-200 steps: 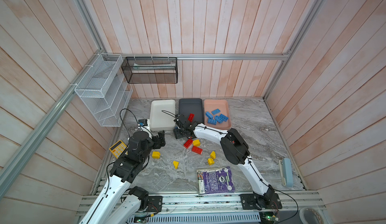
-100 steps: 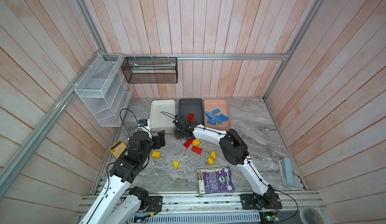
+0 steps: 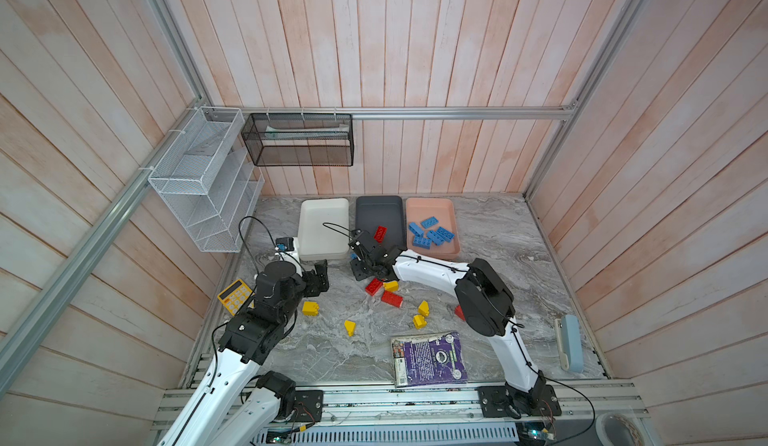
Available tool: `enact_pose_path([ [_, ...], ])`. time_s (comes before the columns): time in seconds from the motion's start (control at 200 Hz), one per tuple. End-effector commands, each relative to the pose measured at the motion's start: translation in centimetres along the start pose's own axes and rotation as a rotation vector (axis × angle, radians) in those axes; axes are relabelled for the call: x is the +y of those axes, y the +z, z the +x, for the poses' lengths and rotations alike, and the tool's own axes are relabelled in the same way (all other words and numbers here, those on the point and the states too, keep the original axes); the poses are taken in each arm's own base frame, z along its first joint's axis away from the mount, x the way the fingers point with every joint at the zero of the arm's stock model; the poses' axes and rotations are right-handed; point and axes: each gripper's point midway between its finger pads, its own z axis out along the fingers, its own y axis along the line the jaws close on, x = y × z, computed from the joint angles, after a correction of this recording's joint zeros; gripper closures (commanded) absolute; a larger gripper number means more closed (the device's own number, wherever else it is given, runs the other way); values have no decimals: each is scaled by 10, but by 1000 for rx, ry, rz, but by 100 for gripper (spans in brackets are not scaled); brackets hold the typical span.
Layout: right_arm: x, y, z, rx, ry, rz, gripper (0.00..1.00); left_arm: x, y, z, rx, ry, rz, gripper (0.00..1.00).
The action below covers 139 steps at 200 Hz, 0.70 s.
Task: Sort the legos into containers by color
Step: 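Close the right gripper on the small blue brick and lift it, then carry the small blue brick into the pink tray and release it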
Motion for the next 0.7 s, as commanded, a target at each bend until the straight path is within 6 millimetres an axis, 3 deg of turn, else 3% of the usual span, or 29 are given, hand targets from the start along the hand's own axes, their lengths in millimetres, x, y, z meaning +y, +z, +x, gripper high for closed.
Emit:
enact_pose_path([
  [0.0, 12, -34, -14, -60, 10, -49, 62, 6, 1, 3, -1, 16, -24, 10],
  [0.215, 2, -67, -5, -83, 17, -60, 63, 7, 2, 4, 2, 15, -30, 10],
  [0.39, -20, -85, 0, -89, 47, -47, 63, 7, 3, 5, 11, 15, -32, 10],
  [0.69, -109, -100, -13, -115, 228, -24, 63, 5, 6, 8, 27, 20, -24, 10],
])
